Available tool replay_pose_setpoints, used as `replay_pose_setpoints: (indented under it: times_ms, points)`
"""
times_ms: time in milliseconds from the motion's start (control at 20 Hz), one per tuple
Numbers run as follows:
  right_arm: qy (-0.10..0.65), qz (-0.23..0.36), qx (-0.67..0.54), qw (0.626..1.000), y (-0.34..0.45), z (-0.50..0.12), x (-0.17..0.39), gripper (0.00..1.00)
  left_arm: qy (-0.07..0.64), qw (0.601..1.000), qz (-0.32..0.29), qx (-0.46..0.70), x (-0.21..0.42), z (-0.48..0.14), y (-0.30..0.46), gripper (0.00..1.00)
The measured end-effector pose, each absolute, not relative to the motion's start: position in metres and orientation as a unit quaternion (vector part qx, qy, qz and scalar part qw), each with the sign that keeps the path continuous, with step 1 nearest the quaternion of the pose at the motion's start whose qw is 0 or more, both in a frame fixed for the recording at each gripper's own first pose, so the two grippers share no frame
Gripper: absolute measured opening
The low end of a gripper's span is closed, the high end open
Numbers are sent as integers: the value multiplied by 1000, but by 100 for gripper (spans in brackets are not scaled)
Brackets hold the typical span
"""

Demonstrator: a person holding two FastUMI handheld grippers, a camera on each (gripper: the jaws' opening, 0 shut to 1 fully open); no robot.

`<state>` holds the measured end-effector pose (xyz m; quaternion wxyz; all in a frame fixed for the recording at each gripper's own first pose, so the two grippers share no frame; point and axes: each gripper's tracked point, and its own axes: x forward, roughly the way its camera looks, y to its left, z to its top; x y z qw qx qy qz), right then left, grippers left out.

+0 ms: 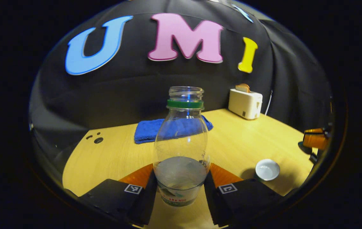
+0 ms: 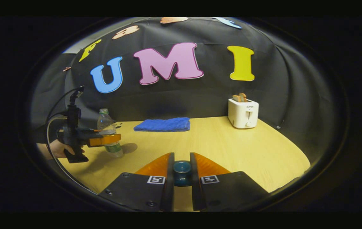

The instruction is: Open the teacup lid with one hand, grasp the water bottle and pour water into the teacup with the other hand; after pouring, place the water bottle on the coaster and then close the teacup lid.

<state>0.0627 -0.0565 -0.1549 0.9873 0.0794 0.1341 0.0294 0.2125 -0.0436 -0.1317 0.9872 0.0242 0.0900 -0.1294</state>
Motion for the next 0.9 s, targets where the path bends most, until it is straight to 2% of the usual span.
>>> replay_pose_setpoints:
  times_ms: [250, 300, 400, 450, 500, 550, 700, 750, 900]
  points:
    - [138, 44, 81, 986, -31, -161, 78, 26, 30, 992, -121, 17, 238, -124, -16, 72]
    - [137, 46, 81, 986, -27, -163, 81, 21, 22, 991, -128, 12, 241, -124, -18, 72]
    - [138, 48, 83, 986, -19, -165, 87, 21, 3, 991, -137, 5, 248, -124, -24, 72]
    - [138, 49, 83, 986, -17, -166, 89, 21, 1, 991, -136, 5, 257, -129, -22, 72]
    - [139, 48, 83, 986, -15, -168, 91, 26, 8, 991, -133, 6, 263, -137, -21, 71]
    - [139, 47, 83, 986, -13, -168, 92, 21, 14, 991, -129, 8, 268, -145, -20, 72]
    - [142, 47, 81, 985, -10, -172, 93, 21, -4, 991, -131, -1, 277, -139, -21, 72]
    - [143, 48, 81, 985, -8, -173, 93, 26, -5, 991, -132, -1, 279, -139, -22, 73]
    - [149, 52, 84, 984, -4, -177, 91, 26, 2, 992, -130, 0, 277, -142, -21, 75]
